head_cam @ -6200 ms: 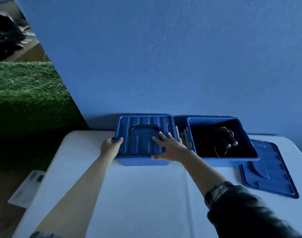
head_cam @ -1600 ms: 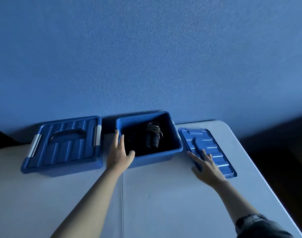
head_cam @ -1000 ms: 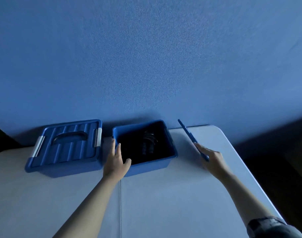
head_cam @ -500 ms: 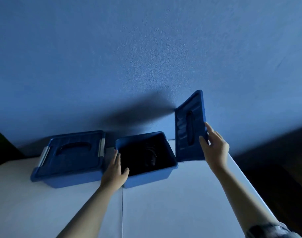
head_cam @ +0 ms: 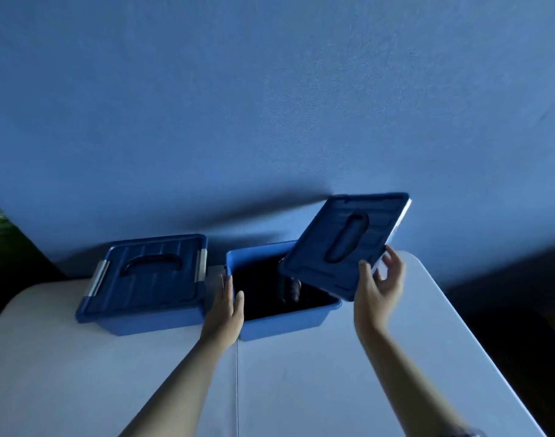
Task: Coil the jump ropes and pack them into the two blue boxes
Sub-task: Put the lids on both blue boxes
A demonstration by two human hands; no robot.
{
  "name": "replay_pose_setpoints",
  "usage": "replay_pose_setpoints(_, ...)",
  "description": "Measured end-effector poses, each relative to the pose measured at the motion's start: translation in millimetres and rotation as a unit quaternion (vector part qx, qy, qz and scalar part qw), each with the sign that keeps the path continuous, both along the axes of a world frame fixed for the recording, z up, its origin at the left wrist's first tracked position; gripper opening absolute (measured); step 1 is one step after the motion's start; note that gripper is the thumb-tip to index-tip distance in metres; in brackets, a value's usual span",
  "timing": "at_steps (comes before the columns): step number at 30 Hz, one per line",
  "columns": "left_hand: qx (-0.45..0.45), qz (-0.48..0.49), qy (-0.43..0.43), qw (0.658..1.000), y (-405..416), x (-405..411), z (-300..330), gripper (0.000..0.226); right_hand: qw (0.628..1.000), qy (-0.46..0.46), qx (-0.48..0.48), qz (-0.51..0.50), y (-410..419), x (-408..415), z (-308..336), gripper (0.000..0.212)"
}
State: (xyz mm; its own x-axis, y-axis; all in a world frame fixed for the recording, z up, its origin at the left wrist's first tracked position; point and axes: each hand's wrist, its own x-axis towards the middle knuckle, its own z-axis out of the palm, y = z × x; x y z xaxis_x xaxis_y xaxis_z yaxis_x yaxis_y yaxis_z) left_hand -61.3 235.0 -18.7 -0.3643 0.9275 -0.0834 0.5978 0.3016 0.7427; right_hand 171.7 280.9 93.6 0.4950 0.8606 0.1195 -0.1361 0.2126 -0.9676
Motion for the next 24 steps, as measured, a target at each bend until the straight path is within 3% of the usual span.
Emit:
replay_pose_setpoints(4,0.013,0.019,-0.109,0.994,-1,-2,11,0.055,0.994,0.006,-0.114,0.003,-17,-37,-41,0.028)
replay_pose_setpoints(7,-0.008,0.035,-0.144,0.989,2,-5,17,0.063,0.979,-0.112,-0.165,0.03,-23,-56,-73,0.017)
replay_pose_setpoints(11,-0.03,0.014,-0.086,0.996,2,-5,17,0.079,0.955,-0.215,-0.184,0.088,-31,-64,-92,0.033)
replay_pose_setpoints(16,-0.035,0.024,-0.045,0.998,3,-3,14,0.081,0.928,-0.319,-0.163,0.103,-29,-69,-94,0.05)
replay_pose_setpoints(18,-0.029,0.027,-0.031,0.999,3,-1,15,0.075,0.894,-0.413,-0.162,0.068,-30,-69,-97,0.057)
replay_pose_setpoints(20,-0.025,0.037,-0.018,0.999,3,0,16,0.069,0.834,-0.531,-0.146,0.043,-29,-65,-104,0.072)
replay_pose_setpoints(24,-0.015,0.058,-0.001,0.998,4,4,20,0.065,0.755,-0.645,-0.069,0.099,-12,-45,-102,0.096)
